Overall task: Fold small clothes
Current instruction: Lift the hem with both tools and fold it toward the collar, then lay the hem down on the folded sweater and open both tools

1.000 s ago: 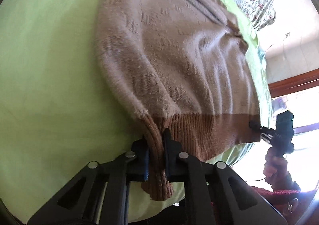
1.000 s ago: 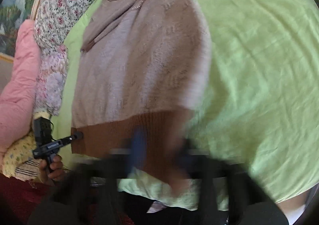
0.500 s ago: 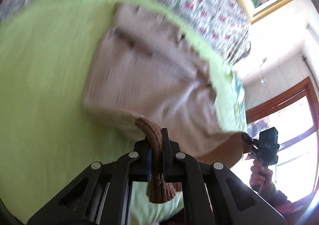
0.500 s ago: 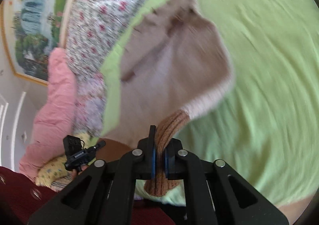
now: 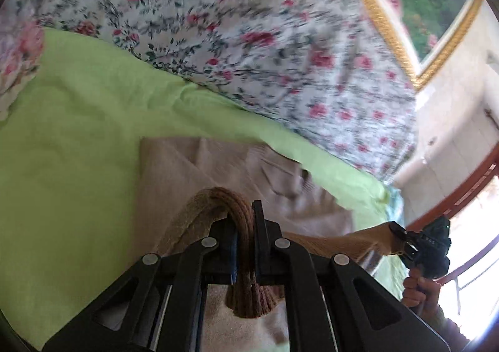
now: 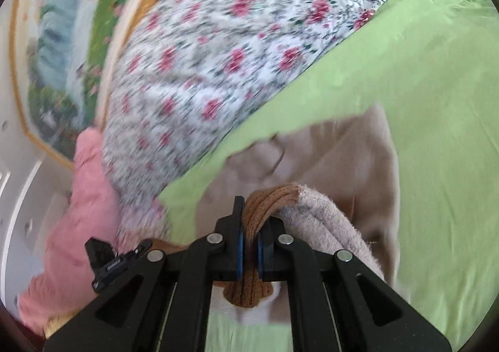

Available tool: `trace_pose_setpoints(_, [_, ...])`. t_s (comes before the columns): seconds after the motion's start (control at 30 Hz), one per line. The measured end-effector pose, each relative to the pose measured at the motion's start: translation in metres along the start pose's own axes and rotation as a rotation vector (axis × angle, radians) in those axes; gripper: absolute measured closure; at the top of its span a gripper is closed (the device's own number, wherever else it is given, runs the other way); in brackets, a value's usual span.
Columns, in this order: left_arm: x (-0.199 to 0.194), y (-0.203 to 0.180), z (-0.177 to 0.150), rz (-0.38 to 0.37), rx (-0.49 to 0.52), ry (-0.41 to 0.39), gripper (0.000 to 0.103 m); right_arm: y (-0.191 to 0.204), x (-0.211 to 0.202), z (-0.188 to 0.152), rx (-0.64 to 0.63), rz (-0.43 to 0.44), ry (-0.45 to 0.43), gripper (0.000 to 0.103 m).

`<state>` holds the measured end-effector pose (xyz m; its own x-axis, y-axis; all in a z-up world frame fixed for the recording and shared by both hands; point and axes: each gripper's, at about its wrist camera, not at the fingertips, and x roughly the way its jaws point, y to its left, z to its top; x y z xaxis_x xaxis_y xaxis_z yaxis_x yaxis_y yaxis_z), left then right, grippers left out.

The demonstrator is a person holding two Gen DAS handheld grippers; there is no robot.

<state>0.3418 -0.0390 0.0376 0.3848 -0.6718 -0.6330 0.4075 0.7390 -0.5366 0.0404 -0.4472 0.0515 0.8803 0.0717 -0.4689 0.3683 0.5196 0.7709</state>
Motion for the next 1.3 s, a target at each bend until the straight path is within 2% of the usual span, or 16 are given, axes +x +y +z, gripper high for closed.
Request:
trace_pose_setpoints(0.2, [0.080, 0.023, 0.029, 0.081, -0.035, 0.030, 0.098, -0.044, 0.060, 0.034, 0.045, -0.131, 0.019, 0.096])
trace_pose_setpoints(0.43, [0.137, 0.048, 0.020, 0.194, -0.012, 0.107, 0.093, -0.070, 0.102, 0.038, 0.024, -0.240, 0.084, 0.093])
trace_pose_setpoints(0.53, [0.130, 0.045, 0.018, 0.189, 0.016, 0.115, 0.089, -0.069, 0.097, 0.041, 0.021, -0.231, 0.097, 0.092])
trace_pose_setpoints(0.57, [0.124, 0.042, 0.018, 0.195, 0.026, 0.116, 0.081, -0.067, 0.093, 0.042, 0.018, -0.226, 0.097, 0.091])
trace_pose_setpoints(0.6, [0.113, 0.035, 0.017, 0.197, 0.051, 0.113, 0.074, -0.064, 0.088, 0.044, 0.013, -0.228, 0.089, 0.089])
trace_pose_setpoints(0.67, [0.096, 0.022, 0.011, 0.185, 0.089, 0.109, 0.070, -0.054, 0.069, 0.042, -0.018, -0.232, 0.058, 0.080])
trace_pose_setpoints(0.7, [0.083, 0.012, 0.002, 0.165, 0.109, 0.117, 0.069, -0.050, 0.064, 0.040, -0.026, -0.232, 0.047, 0.072])
trace_pose_setpoints(0.8, [0.067, -0.019, -0.025, 0.054, 0.163, 0.159, 0.057, -0.025, 0.043, 0.018, -0.079, -0.185, 0.025, 0.070])
trace_pose_setpoints(0.87, [0.078, -0.037, -0.046, -0.008, 0.187, 0.227, 0.055, -0.004, 0.052, -0.007, -0.143, -0.119, 0.079, 0.070])
trace_pose_setpoints(0.9, [0.089, -0.044, -0.056, -0.040, 0.195, 0.267, 0.055, 0.007, 0.068, -0.024, -0.182, -0.078, 0.155, 0.070])
trace_pose_setpoints(1.0, [0.130, -0.052, -0.071, 0.026, 0.261, 0.324, 0.059, 0.022, 0.121, -0.060, -0.241, -0.001, 0.373, 0.070])
trace_pose_setpoints(1.03, [0.137, -0.048, -0.068, 0.040, 0.262, 0.323, 0.061, 0.020, 0.135, -0.063, -0.260, -0.028, 0.405, 0.070])
trace_pose_setpoints(1.07, [0.143, -0.040, -0.059, 0.039, 0.244, 0.312, 0.069, 0.014, 0.145, -0.061, -0.263, -0.065, 0.413, 0.070])
trace_pose_setpoints(1.13, [0.145, -0.026, -0.040, 0.075, 0.218, 0.271, 0.070, -0.007, 0.153, -0.046, -0.215, -0.114, 0.381, 0.070])
trace_pose_setpoints(1.23, [0.136, 0.012, -0.008, 0.211, 0.145, 0.188, 0.069, -0.043, 0.141, -0.010, -0.103, -0.186, 0.228, 0.071])
trace_pose_setpoints(1.3, [0.124, 0.039, 0.003, 0.211, 0.061, 0.162, 0.069, -0.055, 0.126, 0.007, -0.047, -0.215, 0.153, 0.073])
